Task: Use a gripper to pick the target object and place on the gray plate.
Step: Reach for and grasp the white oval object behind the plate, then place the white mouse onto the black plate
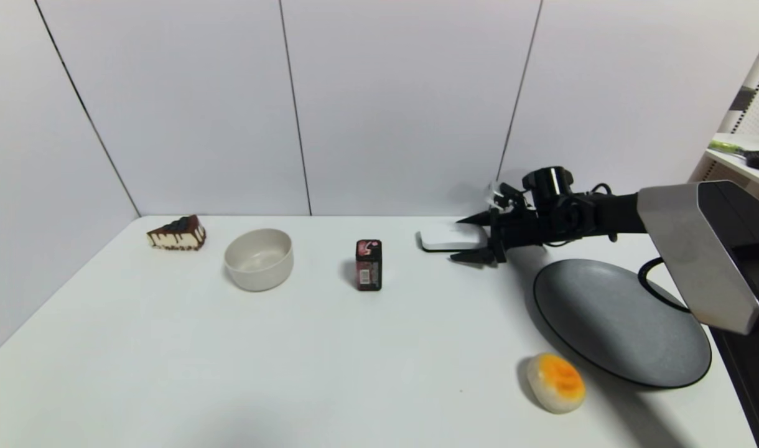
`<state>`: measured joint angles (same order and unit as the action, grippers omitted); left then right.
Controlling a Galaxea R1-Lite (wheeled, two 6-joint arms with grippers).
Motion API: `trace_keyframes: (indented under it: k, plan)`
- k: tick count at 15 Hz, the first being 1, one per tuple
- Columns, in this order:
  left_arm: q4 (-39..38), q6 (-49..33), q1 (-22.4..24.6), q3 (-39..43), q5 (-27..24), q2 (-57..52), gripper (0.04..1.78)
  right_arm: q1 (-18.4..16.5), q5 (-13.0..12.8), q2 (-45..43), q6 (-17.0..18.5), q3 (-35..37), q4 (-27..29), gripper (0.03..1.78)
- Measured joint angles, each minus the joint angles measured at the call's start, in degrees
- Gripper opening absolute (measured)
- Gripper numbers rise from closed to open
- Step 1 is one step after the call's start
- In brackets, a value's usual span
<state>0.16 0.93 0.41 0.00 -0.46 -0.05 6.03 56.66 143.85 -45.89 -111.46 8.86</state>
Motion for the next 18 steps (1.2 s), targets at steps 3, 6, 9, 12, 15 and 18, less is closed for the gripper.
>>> trace_keyframes:
  k: [3,6,9,12,15,18]
  plan:
    - [0.02,0.01,0.0,0.0,0.05,0.0,1.69,0.16,0.01,-0.09,0.13,0.0,0.0,1.7]
    - [0.02,-0.05,0.0,0.0,0.02,0.0,1.69,0.16,0.01,-0.16,0.22,0.0,0.04,1.7]
    - [0.02,0.01,0.0,0.0,0.02,0.0,1.69,0.13,-1.05,-0.13,0.05,0.0,0.01,1.18]
    - [0.02,0.01,0.0,0.0,0.02,0.0,1.69,0.16,-2.73,-0.18,-0.13,0.0,0.0,1.08]
    - [0.02,0.0,0.0,0.0,0.05,0.0,1.69,0.18,-2.76,-0.22,-0.15,0.0,0.0,1.08]
    - [0.02,0.01,0.0,0.0,0.02,0.0,1.69,0.16,-2.83,-0.93,0.11,0.02,0.59,1.08]
